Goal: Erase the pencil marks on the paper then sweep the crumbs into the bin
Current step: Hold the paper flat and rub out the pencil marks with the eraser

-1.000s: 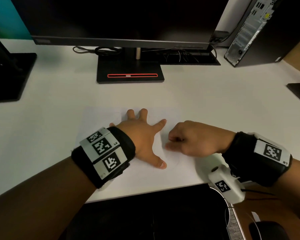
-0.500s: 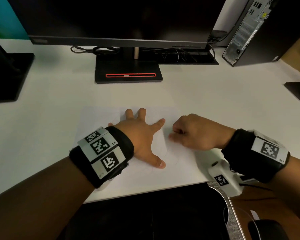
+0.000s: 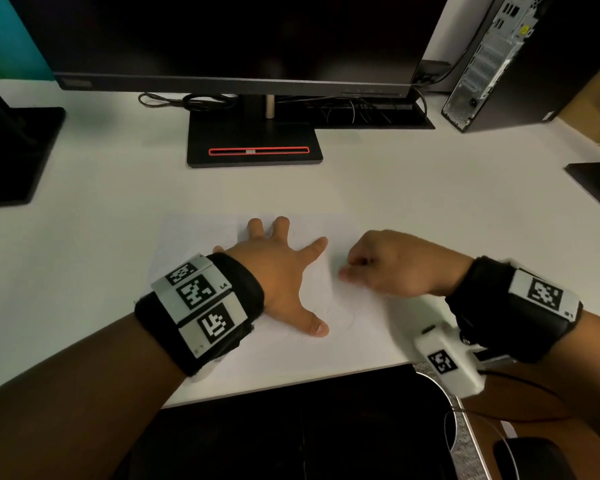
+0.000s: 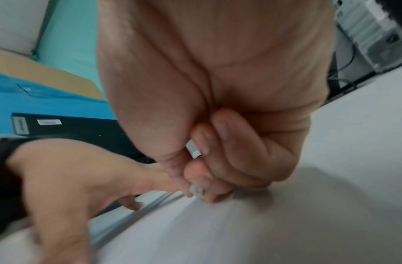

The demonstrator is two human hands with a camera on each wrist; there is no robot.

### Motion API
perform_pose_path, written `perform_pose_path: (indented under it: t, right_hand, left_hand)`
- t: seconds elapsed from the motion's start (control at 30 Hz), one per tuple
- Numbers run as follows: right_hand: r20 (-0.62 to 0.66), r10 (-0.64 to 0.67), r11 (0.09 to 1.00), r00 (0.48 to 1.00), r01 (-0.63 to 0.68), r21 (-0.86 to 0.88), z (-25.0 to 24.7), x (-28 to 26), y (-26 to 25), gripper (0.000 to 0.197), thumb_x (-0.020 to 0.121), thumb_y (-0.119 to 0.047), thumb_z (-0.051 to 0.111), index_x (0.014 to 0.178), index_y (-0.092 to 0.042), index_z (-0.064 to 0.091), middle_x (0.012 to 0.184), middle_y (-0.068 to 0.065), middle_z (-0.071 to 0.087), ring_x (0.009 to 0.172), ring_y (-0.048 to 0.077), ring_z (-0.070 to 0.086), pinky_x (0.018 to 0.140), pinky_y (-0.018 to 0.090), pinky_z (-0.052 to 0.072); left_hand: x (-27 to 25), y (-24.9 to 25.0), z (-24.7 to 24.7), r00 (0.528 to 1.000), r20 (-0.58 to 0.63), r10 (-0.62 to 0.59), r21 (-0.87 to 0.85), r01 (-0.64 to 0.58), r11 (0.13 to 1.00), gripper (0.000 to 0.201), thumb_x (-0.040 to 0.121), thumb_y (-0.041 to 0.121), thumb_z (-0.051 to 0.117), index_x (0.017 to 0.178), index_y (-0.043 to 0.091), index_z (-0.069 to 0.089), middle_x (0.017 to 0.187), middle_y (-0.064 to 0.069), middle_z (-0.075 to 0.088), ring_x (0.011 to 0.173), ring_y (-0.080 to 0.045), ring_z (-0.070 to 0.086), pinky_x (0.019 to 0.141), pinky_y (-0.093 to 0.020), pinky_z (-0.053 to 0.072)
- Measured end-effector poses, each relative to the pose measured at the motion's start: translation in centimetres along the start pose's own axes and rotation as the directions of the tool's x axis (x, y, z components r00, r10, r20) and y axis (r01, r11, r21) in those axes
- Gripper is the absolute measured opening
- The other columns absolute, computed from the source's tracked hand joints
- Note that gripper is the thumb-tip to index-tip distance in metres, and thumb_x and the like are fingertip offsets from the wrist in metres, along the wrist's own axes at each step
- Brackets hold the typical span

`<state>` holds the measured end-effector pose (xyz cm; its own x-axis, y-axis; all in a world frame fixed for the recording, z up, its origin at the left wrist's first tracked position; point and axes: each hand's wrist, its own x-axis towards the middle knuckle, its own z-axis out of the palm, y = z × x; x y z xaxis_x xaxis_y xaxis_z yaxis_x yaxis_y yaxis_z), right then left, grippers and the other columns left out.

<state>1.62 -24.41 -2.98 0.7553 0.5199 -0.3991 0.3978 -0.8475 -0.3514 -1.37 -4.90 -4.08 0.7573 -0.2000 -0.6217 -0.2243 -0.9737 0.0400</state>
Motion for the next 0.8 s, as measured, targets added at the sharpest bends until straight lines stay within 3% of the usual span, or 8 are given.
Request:
perform_pose_path:
  t: [0.07, 0.23, 0.4, 0.53, 0.67, 0.8]
  right_hand:
    - [-0.052, 0.027, 1.0, 0.998, -0.028, -0.008, -0.2, 0.1, 0.2, 0.043, 0.097, -0.031, 0.054, 0.061, -0.01, 0.043, 0.055, 0.002, 0.038, 0.051, 0.015, 0.033, 0.052, 0.03, 0.031]
    - [0.084, -0.05, 0.999, 0.995, 0.051, -0.007, 1.0, -0.8, -0.8, 0.045, 0.097, -0.037, 0.054, 0.059, -0.014, 0.043, 0.055, -0.002, 0.041, 0.05, 0.012, 0.036, 0.052, 0.026, 0.034]
    - [-0.062, 0.028, 0.999, 0.998, -0.029, -0.013, -0.1, 0.1, 0.4, 0.044, 0.097, -0.032, 0.053, 0.06, -0.011, 0.041, 0.056, 0.002, 0.04, 0.051, 0.015, 0.035, 0.05, 0.028, 0.031]
    - [0.065, -0.048, 0.999, 0.997, 0.05, -0.02, 0.6, -0.5, 0.0, 0.045, 0.097, -0.037, 0.055, 0.061, -0.013, 0.044, 0.054, -0.003, 0.042, 0.05, 0.012, 0.036, 0.051, 0.025, 0.033]
    - [-0.06, 0.028, 0.999, 0.998, -0.029, -0.026, -0.2, -0.2, 0.7, 0.044, 0.098, -0.032, 0.053, 0.061, -0.01, 0.044, 0.055, 0.002, 0.044, 0.051, 0.015, 0.038, 0.051, 0.028, 0.033]
    - [0.071, -0.053, 0.998, 0.996, 0.056, -0.039, 0.8, -1.0, -0.2, 0.044, 0.098, -0.037, 0.054, 0.062, -0.012, 0.046, 0.054, -0.003, 0.044, 0.05, 0.011, 0.038, 0.052, 0.024, 0.034]
  left_hand:
    - [-0.1, 0.0, 0.0, 1.0, 0.0, -0.002, 0.001, 0.002, 1.0, 0.13, 0.056, 0.094, 0.063, 0.147, 0.057, -0.022, 0.157, -0.001, -0.009, 0.144, -0.042, -0.005, 0.105, -0.065, 0.037]
    - [-0.1, 0.0, 0.0, 1.0, -0.004, 0.004, 0.0, -0.004, 1.0, 0.13, 0.056, 0.093, 0.063, 0.147, 0.057, -0.022, 0.157, 0.002, -0.01, 0.144, -0.043, -0.005, 0.105, -0.065, 0.038]
    - [-0.2, 0.0, -0.1, 1.0, -0.002, 0.001, 0.0, -0.001, 1.0, 0.129, 0.057, 0.093, 0.063, 0.147, 0.057, -0.022, 0.159, 0.0, -0.011, 0.146, -0.042, -0.008, 0.107, -0.065, 0.036]
    - [-0.2, 0.1, -0.1, 1.0, 0.001, -0.003, -0.005, 0.003, 1.0, 0.13, 0.057, 0.092, 0.064, 0.147, 0.057, -0.022, 0.16, 0.0, -0.013, 0.146, -0.043, -0.009, 0.107, -0.066, 0.035]
    - [-0.2, 0.0, -0.1, 1.0, 0.001, -0.002, -0.001, 0.002, 1.0, 0.129, 0.058, 0.092, 0.063, 0.147, 0.057, -0.022, 0.16, -0.001, -0.014, 0.147, -0.043, -0.011, 0.108, -0.067, 0.034]
    - [-0.2, 0.1, -0.1, 1.0, 0.002, -0.005, 0.004, 0.005, 1.0, 0.129, 0.057, 0.093, 0.063, 0.148, 0.057, -0.022, 0.159, -0.002, -0.012, 0.146, -0.043, -0.008, 0.107, -0.066, 0.036]
